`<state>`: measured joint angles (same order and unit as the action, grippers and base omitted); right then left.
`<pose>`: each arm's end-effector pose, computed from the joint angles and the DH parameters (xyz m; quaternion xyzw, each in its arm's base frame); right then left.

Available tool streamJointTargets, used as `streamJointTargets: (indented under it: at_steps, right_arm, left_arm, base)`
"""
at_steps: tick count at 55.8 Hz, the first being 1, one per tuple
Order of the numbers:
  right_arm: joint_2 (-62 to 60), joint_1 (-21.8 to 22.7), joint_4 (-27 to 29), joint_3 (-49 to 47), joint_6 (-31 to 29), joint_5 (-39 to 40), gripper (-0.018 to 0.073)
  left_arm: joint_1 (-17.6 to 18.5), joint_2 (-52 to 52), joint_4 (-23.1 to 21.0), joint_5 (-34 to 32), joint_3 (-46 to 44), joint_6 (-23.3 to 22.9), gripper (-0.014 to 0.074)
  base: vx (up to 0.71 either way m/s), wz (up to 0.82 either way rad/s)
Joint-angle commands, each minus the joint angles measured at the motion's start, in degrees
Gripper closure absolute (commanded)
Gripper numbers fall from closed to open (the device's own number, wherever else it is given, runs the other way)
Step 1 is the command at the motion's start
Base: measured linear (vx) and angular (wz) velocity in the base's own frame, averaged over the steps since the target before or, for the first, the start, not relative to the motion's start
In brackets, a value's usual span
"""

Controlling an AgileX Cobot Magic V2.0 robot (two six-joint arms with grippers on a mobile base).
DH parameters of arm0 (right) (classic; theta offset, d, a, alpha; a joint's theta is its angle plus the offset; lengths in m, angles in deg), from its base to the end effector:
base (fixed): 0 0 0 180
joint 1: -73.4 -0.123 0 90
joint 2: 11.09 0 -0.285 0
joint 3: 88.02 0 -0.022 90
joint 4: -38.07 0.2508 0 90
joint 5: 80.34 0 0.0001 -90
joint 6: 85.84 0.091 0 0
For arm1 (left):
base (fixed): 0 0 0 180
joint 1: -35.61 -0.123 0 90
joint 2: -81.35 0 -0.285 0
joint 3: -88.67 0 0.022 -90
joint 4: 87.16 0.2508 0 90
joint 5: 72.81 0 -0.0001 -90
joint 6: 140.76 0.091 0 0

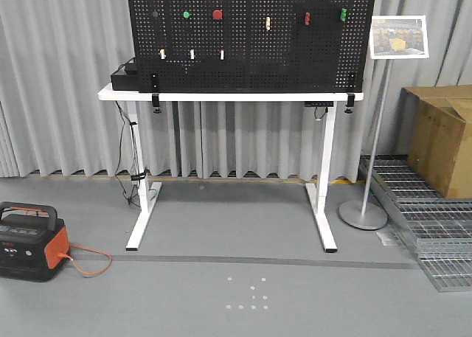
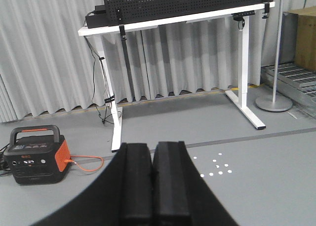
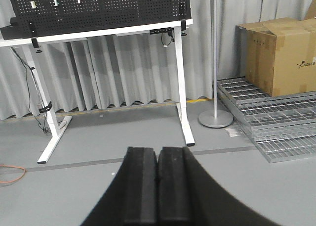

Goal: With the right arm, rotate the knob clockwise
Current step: 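Drive the base forward toward the black pegboard on the table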

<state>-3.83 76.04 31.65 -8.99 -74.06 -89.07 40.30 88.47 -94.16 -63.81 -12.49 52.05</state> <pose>0.0566 -0.0042 0.1892 0.0576 0.7348 0.0102 0.6757 0.0561 -0.0064 0.1901 0.0744 0.7329 0.0001 0.6763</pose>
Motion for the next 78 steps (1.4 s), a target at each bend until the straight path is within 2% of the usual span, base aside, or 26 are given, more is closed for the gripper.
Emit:
streamJointTargets:
  at_steps: [1, 78]
  right_arm:
    - [-0.8, 0.4, -0.6, 0.4, -0.6, 4.6, 0.0567]
    - [-0.8, 0.4, -0.6, 0.4, -0.6, 4.6, 0.0567]
  left_arm:
    - [0.4, -1.0, -0.3, -4.9, 1.9, -0.1, 0.0603]
    - [0.4, -1.0, -0.3, -4.9, 1.9, -0.1, 0.0603]
  base:
    - [0.0, 0.0]
    - [0.05, -0.03]
